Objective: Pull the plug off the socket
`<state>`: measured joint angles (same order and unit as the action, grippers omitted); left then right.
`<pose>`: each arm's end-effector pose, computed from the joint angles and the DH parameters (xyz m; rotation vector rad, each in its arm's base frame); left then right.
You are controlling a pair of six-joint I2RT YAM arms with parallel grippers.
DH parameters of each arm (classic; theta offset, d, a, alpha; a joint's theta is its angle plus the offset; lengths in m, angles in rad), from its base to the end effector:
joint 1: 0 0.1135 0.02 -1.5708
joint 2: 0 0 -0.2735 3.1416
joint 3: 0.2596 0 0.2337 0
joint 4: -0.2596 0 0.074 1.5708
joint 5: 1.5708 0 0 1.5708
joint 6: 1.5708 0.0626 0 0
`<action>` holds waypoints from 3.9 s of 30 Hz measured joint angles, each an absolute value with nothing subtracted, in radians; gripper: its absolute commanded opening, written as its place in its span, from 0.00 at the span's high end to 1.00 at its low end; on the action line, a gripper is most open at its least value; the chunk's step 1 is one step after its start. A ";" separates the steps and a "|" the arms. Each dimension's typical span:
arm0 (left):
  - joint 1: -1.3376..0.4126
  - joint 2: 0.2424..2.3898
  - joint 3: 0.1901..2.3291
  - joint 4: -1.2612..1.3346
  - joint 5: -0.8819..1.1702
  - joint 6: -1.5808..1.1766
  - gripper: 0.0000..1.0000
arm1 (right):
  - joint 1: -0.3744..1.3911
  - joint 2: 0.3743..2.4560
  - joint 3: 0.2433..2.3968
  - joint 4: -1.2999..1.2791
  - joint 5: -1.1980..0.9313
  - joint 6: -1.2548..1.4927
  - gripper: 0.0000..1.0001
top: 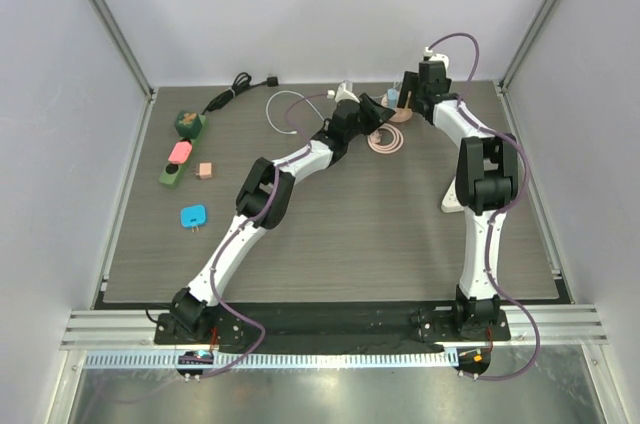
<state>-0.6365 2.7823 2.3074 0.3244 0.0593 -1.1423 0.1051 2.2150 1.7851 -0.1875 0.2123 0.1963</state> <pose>0.5119 -0.3830 0.1393 -0.4338 1.8747 -1.3205 0.5233 0.0419 0.2143 0.2182 2.1620 -0.0604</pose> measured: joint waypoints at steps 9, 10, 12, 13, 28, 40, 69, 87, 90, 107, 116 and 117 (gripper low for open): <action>-0.638 2.785 2.310 0.323 0.056 -1.151 0.56 | 0.102 2.292 1.822 -0.150 0.146 0.160 0.21; -0.638 2.785 2.310 0.323 0.056 -1.148 0.56 | 0.102 2.292 1.822 -0.147 0.143 0.159 0.20; -0.638 2.785 2.310 0.319 0.056 -1.141 0.56 | 0.102 2.292 1.823 -0.127 0.134 0.154 0.20; -0.639 2.785 2.310 0.318 0.056 -1.140 0.56 | 0.102 2.292 1.823 -0.123 0.131 0.151 0.20; -0.640 2.785 2.310 0.310 0.057 -1.115 0.61 | 0.090 2.335 1.904 -0.079 0.062 0.131 0.37; -0.641 2.785 2.310 0.295 0.057 -1.090 0.77 | 0.089 2.325 1.862 -0.030 0.055 0.157 0.99; -0.673 2.774 2.416 -0.052 -0.071 -1.197 1.00 | 0.197 2.093 1.492 0.075 0.231 0.293 0.99; -0.680 2.811 2.558 -0.253 -0.118 -1.286 1.00 | 0.237 2.075 1.563 -0.117 0.328 0.360 0.99; -0.680 2.813 2.566 -0.258 -0.121 -1.287 1.00 | 0.240 2.075 1.601 -0.185 0.330 0.368 0.99; -0.695 2.811 2.549 -0.206 -0.153 -1.202 1.00 | 0.187 2.091 1.687 -0.348 0.228 0.443 0.99; -0.712 2.825 2.569 -0.163 -0.176 -1.016 1.00 | 0.189 2.089 1.641 -0.249 0.181 0.339 0.99; -0.712 2.825 2.569 -0.165 -0.181 -1.011 1.00 | 0.194 2.087 1.632 -0.234 0.185 0.326 0.99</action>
<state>-0.7116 2.8246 2.5694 -0.1654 -0.1814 -1.0107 0.1940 2.0869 1.6318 -0.2340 0.1852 0.3264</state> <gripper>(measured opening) 0.003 0.646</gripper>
